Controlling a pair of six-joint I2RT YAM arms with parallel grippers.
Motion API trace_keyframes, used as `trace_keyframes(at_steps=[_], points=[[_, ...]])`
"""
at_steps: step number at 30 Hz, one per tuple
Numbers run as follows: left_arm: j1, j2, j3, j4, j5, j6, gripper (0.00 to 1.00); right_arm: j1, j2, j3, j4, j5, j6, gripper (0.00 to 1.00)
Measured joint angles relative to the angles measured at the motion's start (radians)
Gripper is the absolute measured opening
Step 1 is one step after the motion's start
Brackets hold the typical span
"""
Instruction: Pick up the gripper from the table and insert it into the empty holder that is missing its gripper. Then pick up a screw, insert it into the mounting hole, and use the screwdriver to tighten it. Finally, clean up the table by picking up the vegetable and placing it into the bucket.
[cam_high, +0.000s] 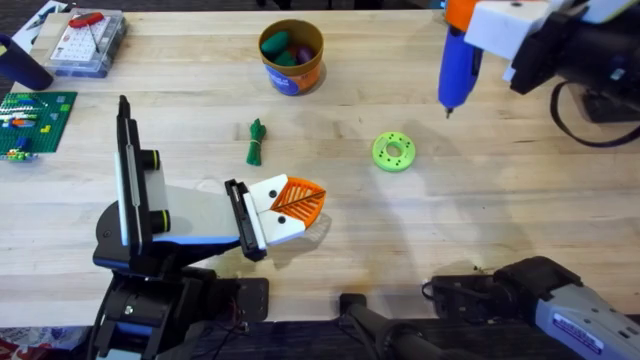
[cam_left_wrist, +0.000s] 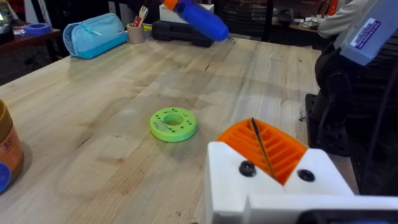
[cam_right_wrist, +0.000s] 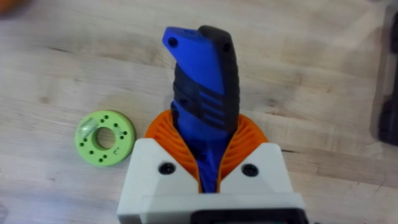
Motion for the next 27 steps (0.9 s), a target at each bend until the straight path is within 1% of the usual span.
trace_keyframes(at_steps=[3,10,18,21,24,27], points=[[0.000,0.000,0.000,-0.011,0.000,0.000,0.016,0.014,-0.002,-0.002,0.001,-0.006,0.002,0.106],[0.000,0.000,0.000,-0.013,0.001,0.000,0.016,0.014,0.001,-0.018,0.006,-0.011,0.013,0.106],[0.000,0.000,0.000,-0.013,0.001,0.000,0.016,0.014,0.004,-0.011,0.136,-0.124,0.046,0.106],[0.000,0.000,0.000,-0.013,0.001,0.000,0.016,0.014,0.041,0.039,0.139,-0.183,0.060,0.107],[0.000,0.000,0.000,-0.013,0.000,0.000,0.016,0.014,0.119,0.137,0.146,-0.258,0.070,0.107],[0.000,0.000,0.000,-0.014,0.001,0.000,0.016,0.014,0.200,0.238,0.190,-0.352,0.078,0.107]])
